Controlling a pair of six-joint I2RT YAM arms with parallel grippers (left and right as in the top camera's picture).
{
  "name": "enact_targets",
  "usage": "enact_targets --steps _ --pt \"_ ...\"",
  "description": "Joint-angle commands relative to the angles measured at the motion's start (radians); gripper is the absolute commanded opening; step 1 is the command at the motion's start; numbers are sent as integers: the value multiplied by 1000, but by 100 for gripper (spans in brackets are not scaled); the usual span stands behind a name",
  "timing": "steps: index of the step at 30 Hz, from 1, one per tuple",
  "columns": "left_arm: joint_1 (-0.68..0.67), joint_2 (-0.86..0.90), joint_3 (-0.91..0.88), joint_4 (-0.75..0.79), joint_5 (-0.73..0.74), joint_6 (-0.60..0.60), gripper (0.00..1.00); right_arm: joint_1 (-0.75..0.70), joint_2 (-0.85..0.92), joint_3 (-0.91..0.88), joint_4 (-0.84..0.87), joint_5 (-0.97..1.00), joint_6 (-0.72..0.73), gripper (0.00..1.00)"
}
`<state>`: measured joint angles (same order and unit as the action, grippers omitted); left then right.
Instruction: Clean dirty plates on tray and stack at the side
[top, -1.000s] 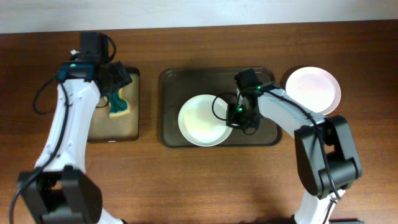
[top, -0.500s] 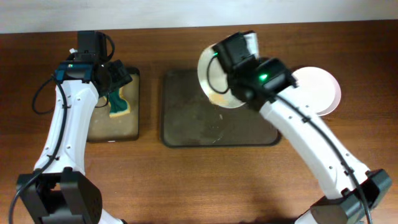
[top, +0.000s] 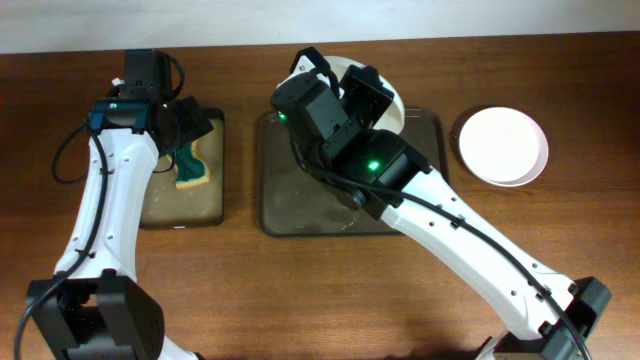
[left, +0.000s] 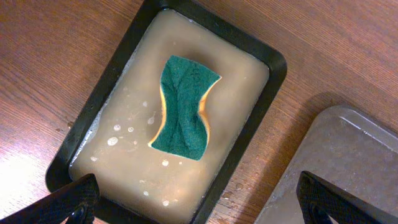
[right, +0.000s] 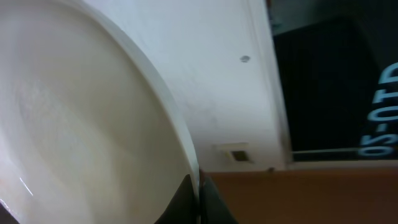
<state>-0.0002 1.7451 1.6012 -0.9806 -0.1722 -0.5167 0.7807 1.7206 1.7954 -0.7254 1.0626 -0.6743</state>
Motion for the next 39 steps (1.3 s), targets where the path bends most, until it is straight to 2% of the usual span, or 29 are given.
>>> enact_targets --steps 1,2,4,5,6,7,9,12,18,20,25,33,35,37,39 --pt "3 5 0 0 1 3 99 5 -7 19 5 84 -80 4" --pt "3 5 0 0 1 3 99 4 -7 19 5 83 -63 4" --pt "3 5 0 0 1 3 99 -10 -7 13 -2 72 87 4" --pt "3 5 0 0 1 3 99 -47 -7 -3 -67 -14 271 4" --pt "3 5 0 0 1 3 100 -100 -1 -28 -123 -162 374 4" --pt "3 5 0 0 1 3 99 -164 9 -58 -167 -349 423 4" --pt "3 5 0 0 1 3 99 -269 36 -102 -233 -569 440 4" --pt "3 5 0 0 1 3 99 -469 45 -109 -336 -629 751 4" --pt "3 5 0 -1 1 3 99 -920 40 -109 -330 -1224 766 4" --pt "3 5 0 -1 1 3 99 -1061 61 -111 -334 -1314 772 4" --pt "3 5 0 -1 1 3 99 -1286 119 -126 -309 -1321 814 4" --pt "3 5 0 -1 1 3 99 -1318 232 -137 -232 -1261 815 5" --pt "3 5 0 -2 1 3 100 -1318 252 -137 -220 -1269 814 37" --pt "3 5 0 -1 1 3 99 -1318 264 -138 -222 -1269 814 48" --pt "3 5 0 -1 1 3 99 -1316 265 -138 -225 -1271 814 70"
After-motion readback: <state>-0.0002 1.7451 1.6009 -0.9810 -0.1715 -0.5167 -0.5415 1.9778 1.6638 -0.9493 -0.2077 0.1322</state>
